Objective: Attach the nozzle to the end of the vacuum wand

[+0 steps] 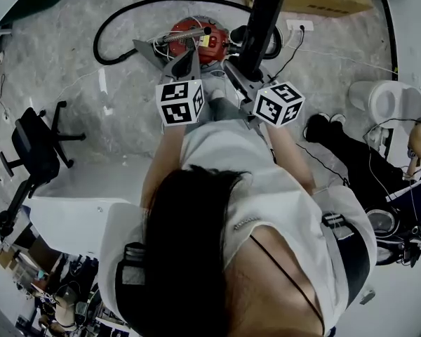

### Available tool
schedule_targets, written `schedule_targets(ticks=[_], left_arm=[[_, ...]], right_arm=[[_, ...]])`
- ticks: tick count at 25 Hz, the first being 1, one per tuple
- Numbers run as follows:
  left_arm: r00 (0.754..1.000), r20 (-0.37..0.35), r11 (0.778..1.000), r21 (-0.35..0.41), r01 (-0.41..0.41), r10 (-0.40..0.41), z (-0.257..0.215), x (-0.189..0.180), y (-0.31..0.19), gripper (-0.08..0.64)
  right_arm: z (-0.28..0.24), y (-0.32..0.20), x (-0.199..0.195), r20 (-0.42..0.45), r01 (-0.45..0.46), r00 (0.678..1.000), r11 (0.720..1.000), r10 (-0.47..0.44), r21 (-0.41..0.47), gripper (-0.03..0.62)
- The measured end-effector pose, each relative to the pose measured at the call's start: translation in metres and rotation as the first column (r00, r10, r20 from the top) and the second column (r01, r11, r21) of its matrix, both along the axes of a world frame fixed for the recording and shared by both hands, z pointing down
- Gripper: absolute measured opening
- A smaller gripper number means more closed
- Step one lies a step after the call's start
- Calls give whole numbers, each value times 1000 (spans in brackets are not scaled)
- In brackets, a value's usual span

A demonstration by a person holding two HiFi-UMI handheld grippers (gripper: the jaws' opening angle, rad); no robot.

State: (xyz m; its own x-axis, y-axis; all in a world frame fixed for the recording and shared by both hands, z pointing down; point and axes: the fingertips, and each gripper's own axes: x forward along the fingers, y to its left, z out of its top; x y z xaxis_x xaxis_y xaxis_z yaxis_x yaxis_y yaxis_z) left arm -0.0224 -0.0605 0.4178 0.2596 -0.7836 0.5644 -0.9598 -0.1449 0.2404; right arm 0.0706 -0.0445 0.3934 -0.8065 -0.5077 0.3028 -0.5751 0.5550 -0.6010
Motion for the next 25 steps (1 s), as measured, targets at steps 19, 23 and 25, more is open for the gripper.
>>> schedule_targets(ticks=[19, 23, 25], left_arm=[[998, 63, 999, -31, -7, 9, 8, -22, 1, 3], [994, 108, 999, -33, 7, -3, 10, -28, -6, 3], [993, 114, 999, -35, 1, 3, 10, -27, -10, 3]], right_arm=[[4, -1, -20, -25, 41, 999, 999, -41, -8, 83], [5, -8, -23, -26, 41, 999, 999, -41, -12, 83], [6, -12, -23, -29, 41, 999, 999, -42, -15, 83]])
